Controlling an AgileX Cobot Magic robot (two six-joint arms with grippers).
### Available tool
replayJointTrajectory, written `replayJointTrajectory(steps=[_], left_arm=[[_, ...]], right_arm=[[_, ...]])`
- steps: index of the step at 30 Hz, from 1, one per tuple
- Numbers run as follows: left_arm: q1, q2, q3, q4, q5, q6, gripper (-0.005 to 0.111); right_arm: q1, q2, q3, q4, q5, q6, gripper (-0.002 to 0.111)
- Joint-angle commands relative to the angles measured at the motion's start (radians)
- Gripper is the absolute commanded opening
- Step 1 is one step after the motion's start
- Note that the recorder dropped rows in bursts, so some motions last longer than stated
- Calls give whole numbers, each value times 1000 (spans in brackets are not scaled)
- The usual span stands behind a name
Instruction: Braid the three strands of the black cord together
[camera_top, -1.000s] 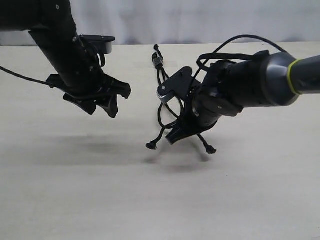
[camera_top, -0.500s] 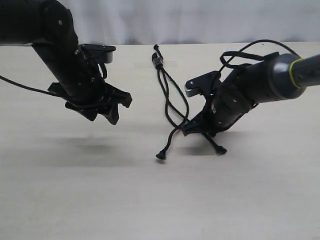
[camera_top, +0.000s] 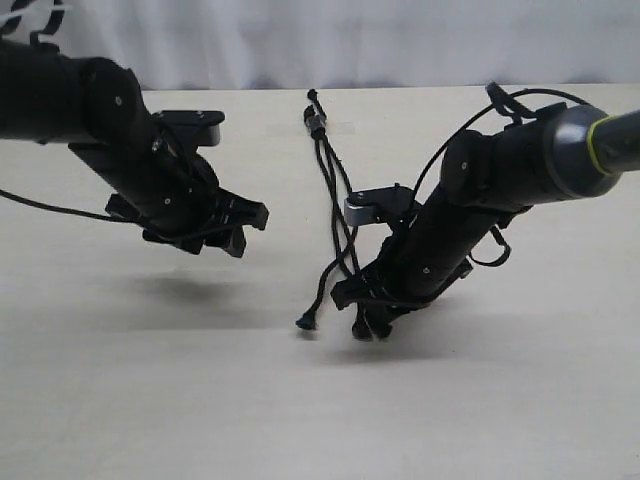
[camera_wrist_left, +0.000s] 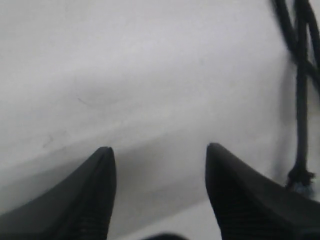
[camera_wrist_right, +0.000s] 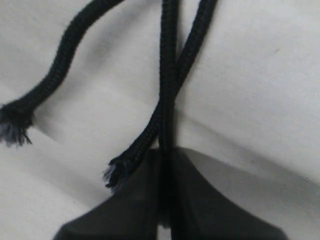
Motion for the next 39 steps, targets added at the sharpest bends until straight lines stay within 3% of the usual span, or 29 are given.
replayJointTrajectory(steps=[1, 7, 11, 14, 19, 23, 27, 35, 39], left_arm=[[-2, -7, 59, -64, -47, 26, 51], [0, -53, 57, -41, 1, 31, 51], [16, -118, 57, 83, 76, -11, 50], [68, -192, 57, 166, 135, -68, 34], [201, -357, 71, 207, 247, -75, 0], [264, -555, 168, 210, 228, -74, 0], [255, -793, 306, 184, 165, -74, 0], [250, -1217, 584, 122, -52, -74, 0], [250, -1342, 654, 181, -58, -74, 0]], right_arm=[[-1, 12, 31, -5, 29, 12, 12], [-37, -69, 27, -8, 36, 44, 45], [-106, -165, 33, -12, 105, 48, 52], [-168, -261, 81, -41, 126, 89, 47], [-261, -474, 215, -188, 126, 156, 9], [-296, -691, 303, -290, 135, 216, 4], [-258, -906, 379, -293, 109, 216, 4], [-181, -1332, 589, -299, -210, 216, 4], [-179, -1475, 692, -299, -315, 216, 4]])
